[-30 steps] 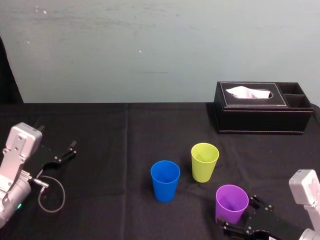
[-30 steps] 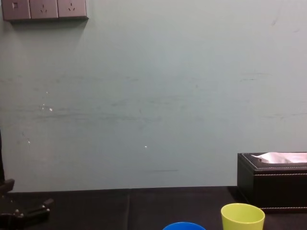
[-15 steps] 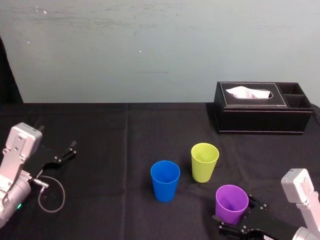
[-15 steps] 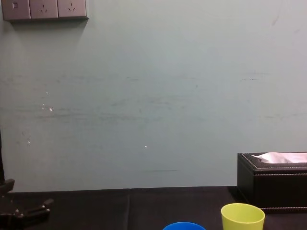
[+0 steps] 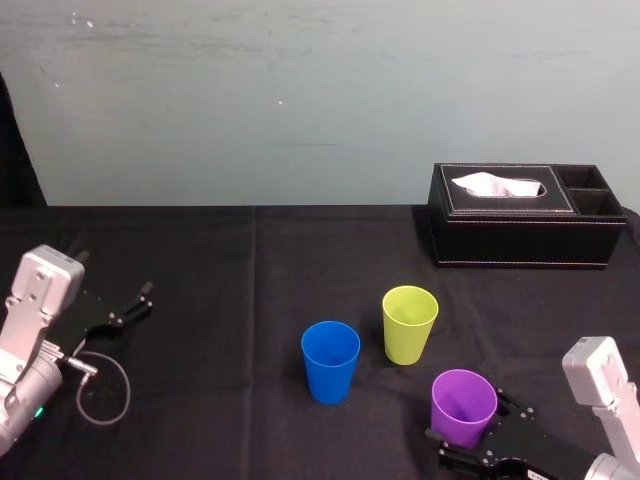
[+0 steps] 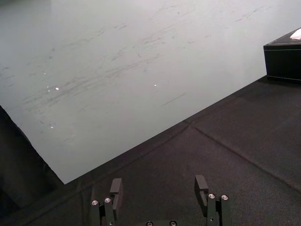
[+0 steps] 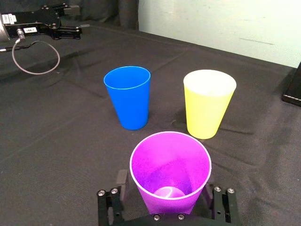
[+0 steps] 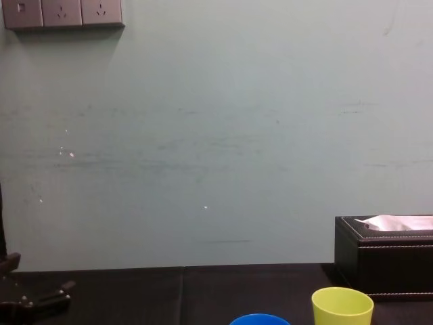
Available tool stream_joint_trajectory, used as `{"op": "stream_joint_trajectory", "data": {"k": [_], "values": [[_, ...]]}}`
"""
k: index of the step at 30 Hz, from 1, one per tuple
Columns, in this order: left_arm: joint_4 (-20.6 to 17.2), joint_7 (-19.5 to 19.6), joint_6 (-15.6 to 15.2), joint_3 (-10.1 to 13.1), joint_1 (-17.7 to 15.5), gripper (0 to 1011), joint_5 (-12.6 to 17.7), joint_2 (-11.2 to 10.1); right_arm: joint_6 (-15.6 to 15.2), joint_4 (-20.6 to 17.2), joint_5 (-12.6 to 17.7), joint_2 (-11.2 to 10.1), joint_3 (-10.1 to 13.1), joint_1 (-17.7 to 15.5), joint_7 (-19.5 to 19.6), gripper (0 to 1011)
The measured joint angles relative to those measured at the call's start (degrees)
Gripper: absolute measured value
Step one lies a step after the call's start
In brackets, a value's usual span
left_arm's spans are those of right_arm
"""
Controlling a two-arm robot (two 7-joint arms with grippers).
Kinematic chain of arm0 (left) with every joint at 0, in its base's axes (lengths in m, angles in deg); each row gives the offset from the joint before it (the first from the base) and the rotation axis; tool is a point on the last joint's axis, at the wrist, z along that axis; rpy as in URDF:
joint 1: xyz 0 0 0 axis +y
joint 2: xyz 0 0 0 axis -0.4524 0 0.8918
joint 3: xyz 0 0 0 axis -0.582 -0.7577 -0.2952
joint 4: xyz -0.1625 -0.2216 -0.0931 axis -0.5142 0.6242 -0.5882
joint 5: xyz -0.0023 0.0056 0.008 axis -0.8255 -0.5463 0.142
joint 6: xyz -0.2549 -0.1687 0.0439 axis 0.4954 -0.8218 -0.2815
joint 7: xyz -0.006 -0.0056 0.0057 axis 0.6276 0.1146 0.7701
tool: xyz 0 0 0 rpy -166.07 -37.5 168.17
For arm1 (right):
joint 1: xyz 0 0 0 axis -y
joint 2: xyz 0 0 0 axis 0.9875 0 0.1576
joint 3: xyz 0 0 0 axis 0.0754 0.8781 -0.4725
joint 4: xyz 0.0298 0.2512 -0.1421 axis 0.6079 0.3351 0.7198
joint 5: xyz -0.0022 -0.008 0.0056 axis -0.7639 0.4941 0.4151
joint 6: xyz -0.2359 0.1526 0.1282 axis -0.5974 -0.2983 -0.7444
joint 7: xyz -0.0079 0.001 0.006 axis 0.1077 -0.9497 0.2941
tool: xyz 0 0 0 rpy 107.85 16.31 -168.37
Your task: Stack the three plastic cups sequentially using one hand.
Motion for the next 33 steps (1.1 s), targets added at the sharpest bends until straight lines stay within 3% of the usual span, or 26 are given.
{"op": "stream_joint_trajectory", "data": {"k": [9, 23, 33], "values": [[0.0, 0.0, 0.0, 0.0, 0.0, 1000, 0.0, 0.0, -0.01, -0.05, 0.04, -0.04, 0.04, -0.04, 0.0, 756], [0.0, 0.0, 0.0, 0.0, 0.0, 1000, 0.0, 0.0, -0.08, -0.26, 0.23, -0.09, 0.24, -0.16, -0.01, 722], [0.0, 0.0, 0.0, 0.0, 0.0, 1000, 0.0, 0.0, -3.92, -2.72, 3.25, -0.63, 0.95, 0.79, -0.41, 723]]}}
